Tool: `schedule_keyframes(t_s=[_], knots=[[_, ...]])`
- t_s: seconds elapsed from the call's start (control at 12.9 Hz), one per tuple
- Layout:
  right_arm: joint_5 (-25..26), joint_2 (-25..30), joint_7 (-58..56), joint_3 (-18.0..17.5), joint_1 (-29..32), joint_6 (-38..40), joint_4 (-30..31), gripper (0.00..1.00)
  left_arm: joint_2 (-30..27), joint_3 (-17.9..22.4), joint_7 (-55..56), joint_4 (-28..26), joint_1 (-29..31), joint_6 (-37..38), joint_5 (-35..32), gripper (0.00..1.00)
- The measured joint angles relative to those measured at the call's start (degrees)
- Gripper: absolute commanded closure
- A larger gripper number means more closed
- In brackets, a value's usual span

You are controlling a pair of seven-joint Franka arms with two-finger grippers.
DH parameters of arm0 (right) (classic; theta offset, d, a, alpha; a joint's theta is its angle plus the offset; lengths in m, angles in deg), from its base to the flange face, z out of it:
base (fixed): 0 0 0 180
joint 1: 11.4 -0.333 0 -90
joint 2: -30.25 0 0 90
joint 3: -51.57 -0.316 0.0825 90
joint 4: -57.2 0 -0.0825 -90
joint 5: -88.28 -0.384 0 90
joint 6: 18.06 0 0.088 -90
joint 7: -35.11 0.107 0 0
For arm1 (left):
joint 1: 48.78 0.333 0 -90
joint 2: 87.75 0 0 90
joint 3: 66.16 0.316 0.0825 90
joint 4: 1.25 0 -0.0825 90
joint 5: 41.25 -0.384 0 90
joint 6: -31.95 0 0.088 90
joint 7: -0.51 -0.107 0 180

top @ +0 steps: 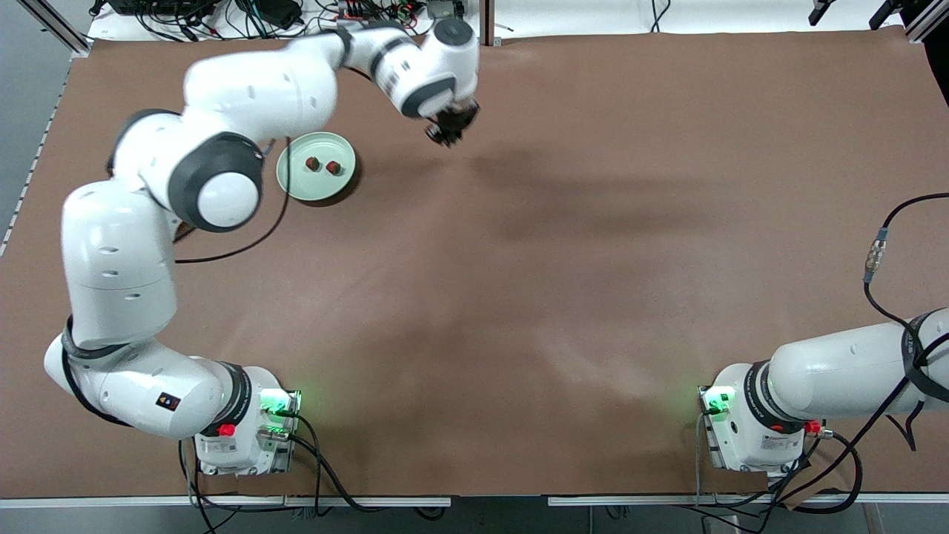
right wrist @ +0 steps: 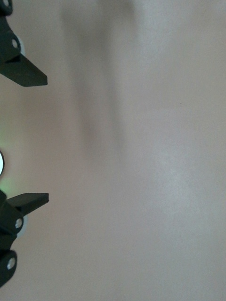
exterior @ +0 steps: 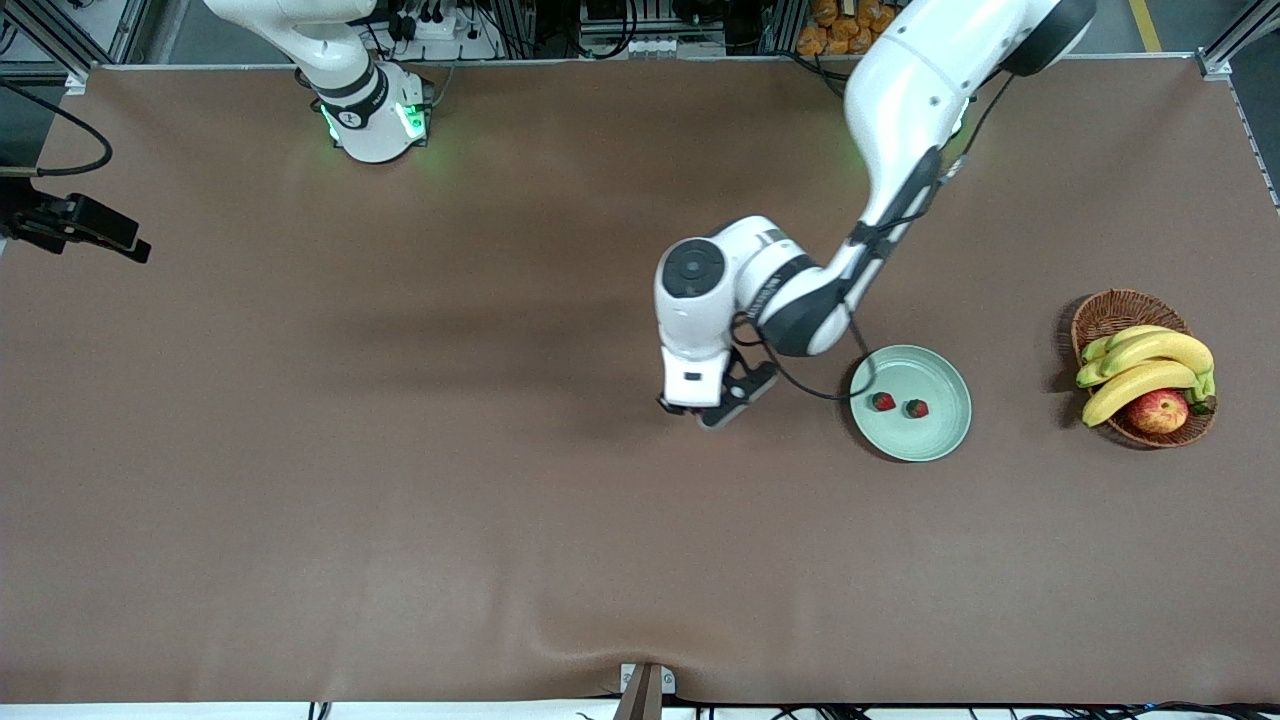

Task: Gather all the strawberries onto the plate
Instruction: 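Grasp the strawberry with the left gripper while the right gripper returns, then lower the strawberry onto the plate and open the left gripper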

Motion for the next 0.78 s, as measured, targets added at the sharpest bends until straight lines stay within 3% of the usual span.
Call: schedule_keyframes(t_s=[0.31,0.47,0.78], knots=[[-3.12,-0.01,0.01,0.36,0.33,-0.66,-0.62,0.00,-4.96,-0.07,-15.06,-1.18,10.60,4.12,6.43,1.00],[-3.64,-0.01,0.01,0.29,0.32,-0.59,-1.13,0.00,-6.78,-0.81,-26.80,-4.51,17.45,5.56,10.76,1.00],[-3.59,-0.01,-0.02,0.27,0.31,-0.41,-1.58,0.00,-8.13,-1.62,-40.84,-13.16,27.71,5.93,11.85,1.00]])
